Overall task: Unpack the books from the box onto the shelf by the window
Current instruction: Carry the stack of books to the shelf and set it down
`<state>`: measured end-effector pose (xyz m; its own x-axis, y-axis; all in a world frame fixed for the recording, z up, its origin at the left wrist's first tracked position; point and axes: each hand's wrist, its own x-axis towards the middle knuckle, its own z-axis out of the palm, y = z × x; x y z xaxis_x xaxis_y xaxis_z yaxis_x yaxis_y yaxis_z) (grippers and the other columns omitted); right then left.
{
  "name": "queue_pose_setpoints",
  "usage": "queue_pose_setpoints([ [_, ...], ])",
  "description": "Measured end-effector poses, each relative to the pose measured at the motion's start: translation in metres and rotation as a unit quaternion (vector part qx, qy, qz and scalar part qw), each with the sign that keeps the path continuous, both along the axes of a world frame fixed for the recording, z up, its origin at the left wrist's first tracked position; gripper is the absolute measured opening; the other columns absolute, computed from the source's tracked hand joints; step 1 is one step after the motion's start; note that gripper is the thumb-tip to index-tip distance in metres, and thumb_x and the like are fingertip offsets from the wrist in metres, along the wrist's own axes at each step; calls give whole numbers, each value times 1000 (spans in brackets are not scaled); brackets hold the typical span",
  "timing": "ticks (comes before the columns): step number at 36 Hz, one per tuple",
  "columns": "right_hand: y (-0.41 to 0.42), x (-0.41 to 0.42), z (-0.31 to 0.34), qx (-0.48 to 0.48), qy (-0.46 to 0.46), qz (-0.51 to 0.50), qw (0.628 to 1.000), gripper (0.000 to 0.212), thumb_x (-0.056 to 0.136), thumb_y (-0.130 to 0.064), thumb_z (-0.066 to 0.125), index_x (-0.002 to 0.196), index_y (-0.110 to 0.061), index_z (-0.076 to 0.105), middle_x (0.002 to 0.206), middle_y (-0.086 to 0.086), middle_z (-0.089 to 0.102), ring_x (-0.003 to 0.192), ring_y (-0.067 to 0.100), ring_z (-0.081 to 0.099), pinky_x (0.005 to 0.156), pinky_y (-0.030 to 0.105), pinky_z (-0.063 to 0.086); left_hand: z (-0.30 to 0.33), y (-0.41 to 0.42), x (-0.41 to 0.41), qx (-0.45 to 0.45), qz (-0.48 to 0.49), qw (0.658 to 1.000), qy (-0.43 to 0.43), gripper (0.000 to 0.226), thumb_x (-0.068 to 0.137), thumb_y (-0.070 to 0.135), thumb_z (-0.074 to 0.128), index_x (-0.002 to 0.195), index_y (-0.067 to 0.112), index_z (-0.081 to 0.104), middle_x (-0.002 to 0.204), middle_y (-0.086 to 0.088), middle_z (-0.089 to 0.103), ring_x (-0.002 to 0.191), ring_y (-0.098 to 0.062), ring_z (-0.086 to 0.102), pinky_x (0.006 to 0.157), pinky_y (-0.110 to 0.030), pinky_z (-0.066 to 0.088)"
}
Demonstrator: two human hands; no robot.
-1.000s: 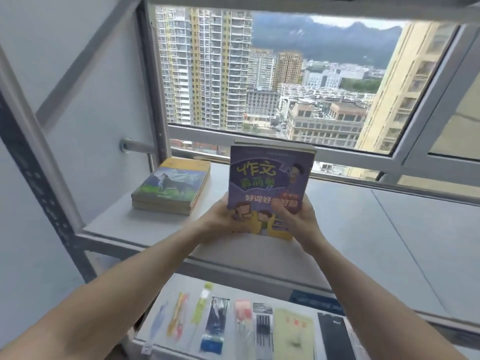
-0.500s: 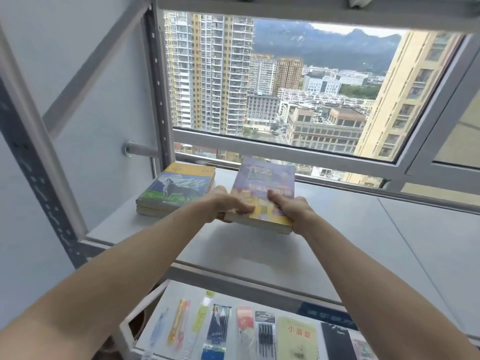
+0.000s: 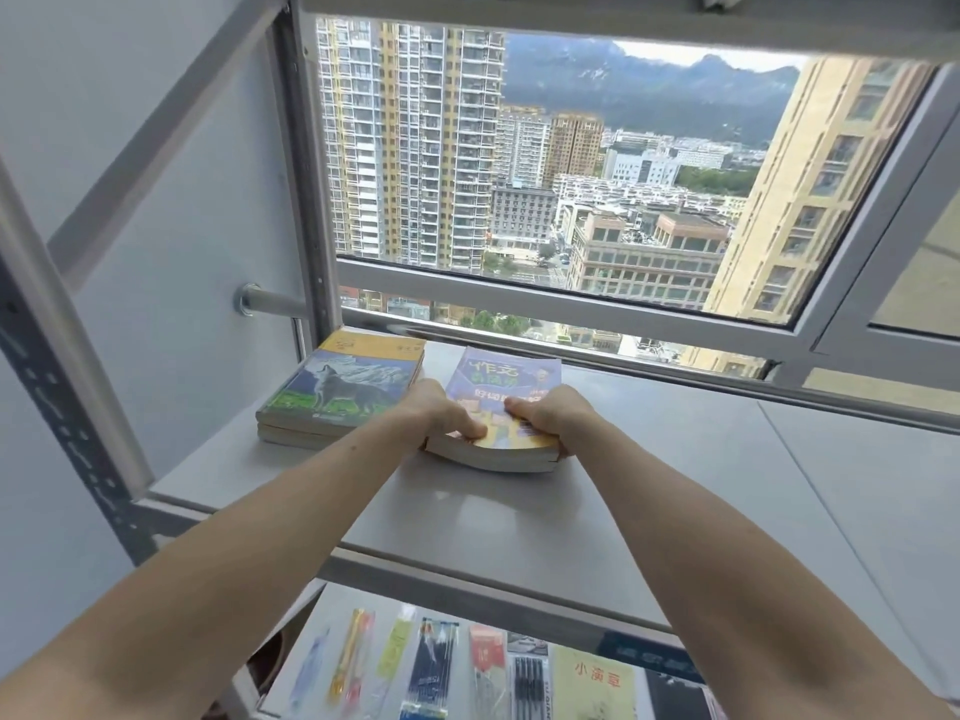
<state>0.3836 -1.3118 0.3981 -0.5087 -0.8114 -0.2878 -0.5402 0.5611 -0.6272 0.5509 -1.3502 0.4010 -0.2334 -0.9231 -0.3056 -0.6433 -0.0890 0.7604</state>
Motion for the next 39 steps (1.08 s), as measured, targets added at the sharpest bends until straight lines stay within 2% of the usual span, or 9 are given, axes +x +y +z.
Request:
queue_pose_setpoints([
  [4, 1, 4, 2, 32, 74, 36, 996, 56, 82, -63, 65, 89, -9, 56, 94, 9, 62, 93, 31, 67, 74, 37, 58, 4, 3, 3, -11, -17, 998, -53, 61, 67, 35, 88, 105, 9, 49, 83, -1, 50, 77, -17, 54, 55, -28, 41],
  [7, 4, 4, 3, 56, 100, 35, 993, 58, 80, -68, 61, 83, -10, 56, 86, 8, 65, 76, 32, 66, 80, 35, 57, 3, 5, 1, -31, -25, 996, -76, 58, 65, 36, 89, 98, 8, 49, 81, 0, 50, 82, -20, 53, 52, -27, 37],
  [13, 8, 6, 0, 61, 132, 24, 989, 68, 82, -72, 55, 109, -11, 64, 111, 10, 66, 104, 32, 64, 90, 40, 55, 3, 10, -5, -83, -48, 989, -109, 43, 70, 33, 85, 72, 13, 47, 75, -1, 49, 80, -20, 53, 49, -27, 34],
  [17, 12, 9, -1, 60, 142, 20, 988, 69, 84, -73, 51, 115, -12, 62, 114, 9, 66, 102, 30, 66, 93, 39, 54, 4, 13, -5, -95, -53, 986, -123, 40, 72, 33, 83, 70, 13, 48, 74, -1, 50, 67, -13, 48, 49, -27, 32],
  [23, 18, 11, -7, 48, 108, 22, 993, 73, 91, -72, 33, 117, -10, 62, 120, 14, 62, 108, 34, 63, 97, 42, 50, 3, 19, -2, -105, -70, 979, -160, 36, 79, 35, 75, 71, 14, 47, 74, -1, 49, 66, -14, 48, 50, -27, 32],
  [26, 19, 8, -8, 23, 73, 26, 997, 57, 97, -61, 36, 105, -10, 60, 120, 15, 61, 107, 35, 61, 95, 46, 51, 6, 21, -4, -121, -92, 971, -187, 34, 85, 37, 68, 72, 15, 46, 74, 0, 49, 77, -20, 52, 50, -27, 34],
  [30, 21, 3, -11, 6, 60, 24, 998, 46, 98, -54, 45, 86, -11, 56, 112, 14, 64, 102, 35, 63, 92, 44, 53, 8, 19, -6, -122, -92, 970, -189, 33, 84, 34, 71, 71, 14, 47, 74, -1, 50, 66, -15, 48, 49, -26, 34],
  [35, 25, 3, -11, 10, 87, 16, 996, 41, 98, -53, 45, 92, -13, 54, 110, 9, 63, 102, 30, 60, 78, 33, 44, 7, 16, -7, -125, -97, 966, -203, 38, 82, 39, 73, 71, 13, 47, 73, -2, 51, 73, -19, 51, 53, -26, 37],
  [39, 29, 5, -10, 1, 87, 3, 996, 43, 98, -54, 43, 86, -14, 53, 101, 5, 58, 100, 29, 60, 77, 32, 42, 6, 12, -8, -132, -112, 961, -216, 36, 82, 38, 72, 70, 14, 48, 75, -2, 52, 74, -18, 52, 52, -25, 37],
])
